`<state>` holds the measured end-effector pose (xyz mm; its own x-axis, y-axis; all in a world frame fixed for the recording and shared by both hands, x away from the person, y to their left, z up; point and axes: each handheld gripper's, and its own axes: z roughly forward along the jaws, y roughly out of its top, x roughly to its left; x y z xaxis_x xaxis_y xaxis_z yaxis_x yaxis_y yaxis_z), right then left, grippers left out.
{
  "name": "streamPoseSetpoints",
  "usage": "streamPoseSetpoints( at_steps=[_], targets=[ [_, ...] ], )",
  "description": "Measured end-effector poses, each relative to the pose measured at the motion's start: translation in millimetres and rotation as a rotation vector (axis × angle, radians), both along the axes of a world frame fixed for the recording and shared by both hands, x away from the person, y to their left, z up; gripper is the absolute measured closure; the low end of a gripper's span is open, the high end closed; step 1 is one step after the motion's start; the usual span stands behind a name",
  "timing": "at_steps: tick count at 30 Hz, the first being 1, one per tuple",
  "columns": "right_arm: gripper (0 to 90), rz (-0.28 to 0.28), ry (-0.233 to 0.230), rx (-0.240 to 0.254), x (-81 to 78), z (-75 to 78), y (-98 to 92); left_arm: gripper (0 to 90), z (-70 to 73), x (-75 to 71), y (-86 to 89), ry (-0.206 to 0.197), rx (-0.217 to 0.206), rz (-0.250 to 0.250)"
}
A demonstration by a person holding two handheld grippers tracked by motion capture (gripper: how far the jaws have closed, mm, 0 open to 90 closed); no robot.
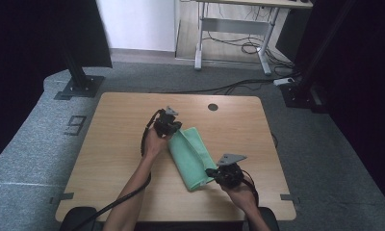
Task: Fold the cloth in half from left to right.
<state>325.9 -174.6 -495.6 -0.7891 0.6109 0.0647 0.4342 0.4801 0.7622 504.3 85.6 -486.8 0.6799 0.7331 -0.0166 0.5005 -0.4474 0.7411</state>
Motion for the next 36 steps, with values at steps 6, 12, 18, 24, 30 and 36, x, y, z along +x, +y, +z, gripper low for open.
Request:
streamPoseSetpoints(
  at_steps=[6, 12, 18, 24, 30, 36],
  targets=[
    [87.2, -0.020, 0.001, 0.005, 1.1, -0.9, -7.0, 86.0, 0.6, 4.7, -8.0, 0.001, 0.009, -0.016],
    [87.1, -0.034, 0.000, 0.000, 2.3, -3.1, -11.2, 85.9, 2.6, 9.8, -17.5, -0.004, 0.021, -0.032],
    [87.1, -0.049, 0.005, -0.012, 3.0, -5.4, -14.6, 85.9, 3.2, 14.6, -31.2, -0.007, 0.035, -0.053],
    [87.1, -0.070, 0.019, -0.030, 7.0, -12.4, -18.4, 85.8, -4.3, 19.2, -41.2, 0.006, 0.065, -0.061],
    [87.1, -0.078, 0.035, -0.048, 10.8, -19.0, -20.1, 85.7, -12.7, 23.6, -45.0, 0.022, 0.083, -0.062],
    [87.1, -0.070, 0.052, -0.074, 12.8, -25.0, -17.1, 85.5, -20.4, 27.7, -52.0, 0.032, 0.101, -0.065]
  ],
)
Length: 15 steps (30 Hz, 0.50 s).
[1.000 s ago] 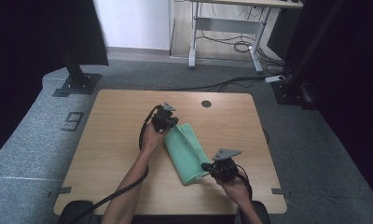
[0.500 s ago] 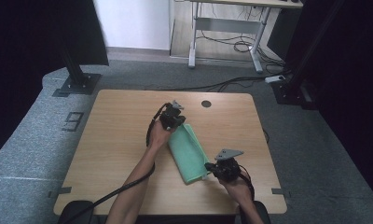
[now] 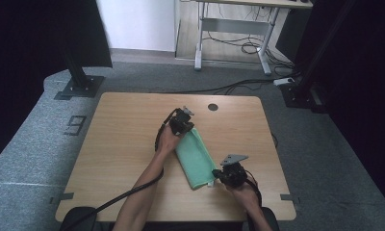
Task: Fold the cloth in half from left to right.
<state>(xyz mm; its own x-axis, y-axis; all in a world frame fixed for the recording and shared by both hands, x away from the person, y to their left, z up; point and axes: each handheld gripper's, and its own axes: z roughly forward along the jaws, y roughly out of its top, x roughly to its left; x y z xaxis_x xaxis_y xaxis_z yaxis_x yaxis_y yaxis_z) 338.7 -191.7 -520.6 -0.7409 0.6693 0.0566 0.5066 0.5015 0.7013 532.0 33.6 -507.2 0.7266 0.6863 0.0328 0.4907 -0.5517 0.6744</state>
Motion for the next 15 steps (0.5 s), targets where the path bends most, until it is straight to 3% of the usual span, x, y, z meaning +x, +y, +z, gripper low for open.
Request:
streamPoseSetpoints(
  at_steps=[10, 15],
  targets=[
    [86.9, -0.033, 0.005, -0.025, 3.5, -5.8, -6.1, 83.7, -8.8, 2.8, -5.2, -0.002, 0.012, 0.009],
    [85.8, -0.044, 0.011, -0.037, 4.8, -8.2, -7.8, 70.8, -10.9, 3.9, -6.1, -0.005, -0.009, 0.033]
  ],
)
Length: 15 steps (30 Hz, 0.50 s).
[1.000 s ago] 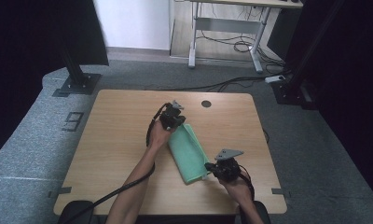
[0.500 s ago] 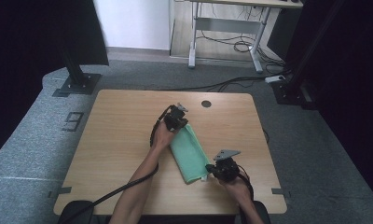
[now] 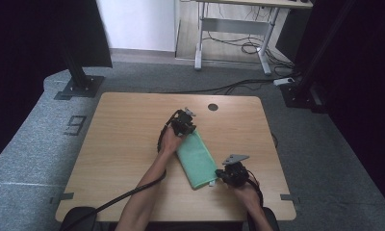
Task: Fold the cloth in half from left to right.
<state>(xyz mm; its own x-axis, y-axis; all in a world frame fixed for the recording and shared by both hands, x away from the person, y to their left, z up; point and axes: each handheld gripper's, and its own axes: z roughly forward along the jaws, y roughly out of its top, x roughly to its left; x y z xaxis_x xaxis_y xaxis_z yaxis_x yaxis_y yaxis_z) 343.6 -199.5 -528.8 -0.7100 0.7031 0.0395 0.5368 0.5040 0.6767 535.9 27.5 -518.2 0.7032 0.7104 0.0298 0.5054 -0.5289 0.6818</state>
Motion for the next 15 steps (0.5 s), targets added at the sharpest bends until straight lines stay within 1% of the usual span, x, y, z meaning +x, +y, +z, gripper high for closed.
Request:
streamPoseSetpoints(
  at_steps=[1, 5, 8, 12, 15],
  targets=[
    [84.9, -0.001, 0.000, -0.001, 0.2, -0.3, -0.4, 67.6, -0.2, -0.1, 0.1, -0.003, -0.009, 0.007],
    [79.0, -0.021, -0.004, -0.004, 0.6, 0.6, -3.6, 54.1, 2.1, -1.0, 0.7, -0.027, -0.018, 0.034],
    [71.3, -0.045, -0.022, -0.004, 1.0, 2.8, -8.4, 43.4, 7.0, -1.0, 2.7, -0.037, -0.026, 0.047],
    [64.0, -0.075, -0.032, 0.004, 1.8, 4.9, -14.8, 35.0, 15.0, -1.7, 7.1, -0.050, -0.048, 0.061],
    [60.2, -0.084, -0.043, 0.004, 2.3, 5.9, -18.0, 30.6, 18.6, -2.8, 11.0, -0.041, -0.065, 0.059]
  ],
)
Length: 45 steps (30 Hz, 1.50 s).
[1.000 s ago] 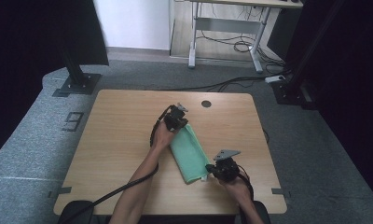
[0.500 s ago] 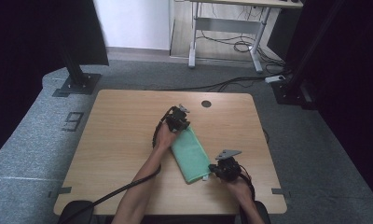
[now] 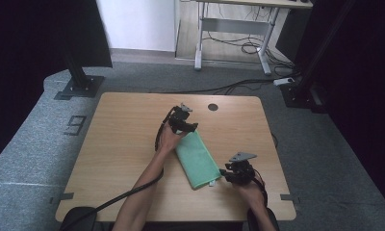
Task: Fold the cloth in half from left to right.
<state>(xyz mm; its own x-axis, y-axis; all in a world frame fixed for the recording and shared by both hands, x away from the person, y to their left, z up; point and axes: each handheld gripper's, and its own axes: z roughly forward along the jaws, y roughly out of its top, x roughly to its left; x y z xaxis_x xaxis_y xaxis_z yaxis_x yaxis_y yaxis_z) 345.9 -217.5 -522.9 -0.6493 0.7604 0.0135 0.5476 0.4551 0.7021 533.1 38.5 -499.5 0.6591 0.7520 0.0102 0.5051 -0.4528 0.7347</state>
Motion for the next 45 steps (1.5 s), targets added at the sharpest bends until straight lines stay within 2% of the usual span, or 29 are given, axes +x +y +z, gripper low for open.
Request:
streamPoseSetpoints(
  at_steps=[4, 8, 12, 15, 23, 29, 35, 45],
  targets=[
    [51.9, -0.005, -0.003, 0.010, 1.2, 0.5, -2.1, 25.2, 0.5, -4.8, 5.2, 0.024, -0.019, -0.012],
    [45.8, -0.002, 0.000, 0.013, 3.2, -0.1, -2.4, 19.6, -1.6, -13.6, 10.5, 0.048, -0.065, -0.021],
    [40.4, -0.007, -0.007, 0.013, 5.0, 0.2, -2.9, 14.2, -2.6, -25.0, 15.4, 0.036, -0.052, -0.027],
    [36.6, -0.012, -0.009, 0.016, 7.4, 0.0, -3.2, 12.4, -2.9, -32.8, 20.3, 0.040, -0.052, -0.027],
    [28.8, -0.011, -0.021, 0.017, 16.6, 1.2, -1.9, 0.6, -3.9, -57.4, 29.9, 0.039, -0.037, -0.029],
    [21.7, 0.002, -0.021, 0.020, 24.8, -1.4, -3.6, 0.0, -4.3, -76.1, 33.7, 0.025, -0.032, -0.050],
    [14.3, 0.001, -0.014, 0.023, 29.7, -6.5, -6.1, 0.0, -10.0, -97.6, 42.2, 0.021, -0.008, -0.073],
    [13.8, 0.005, -0.011, -0.004, 30.9, -16.2, -6.8, 0.0, -21.5, -130.3, 77.0, 0.040, -0.006, -0.074]
  ],
)
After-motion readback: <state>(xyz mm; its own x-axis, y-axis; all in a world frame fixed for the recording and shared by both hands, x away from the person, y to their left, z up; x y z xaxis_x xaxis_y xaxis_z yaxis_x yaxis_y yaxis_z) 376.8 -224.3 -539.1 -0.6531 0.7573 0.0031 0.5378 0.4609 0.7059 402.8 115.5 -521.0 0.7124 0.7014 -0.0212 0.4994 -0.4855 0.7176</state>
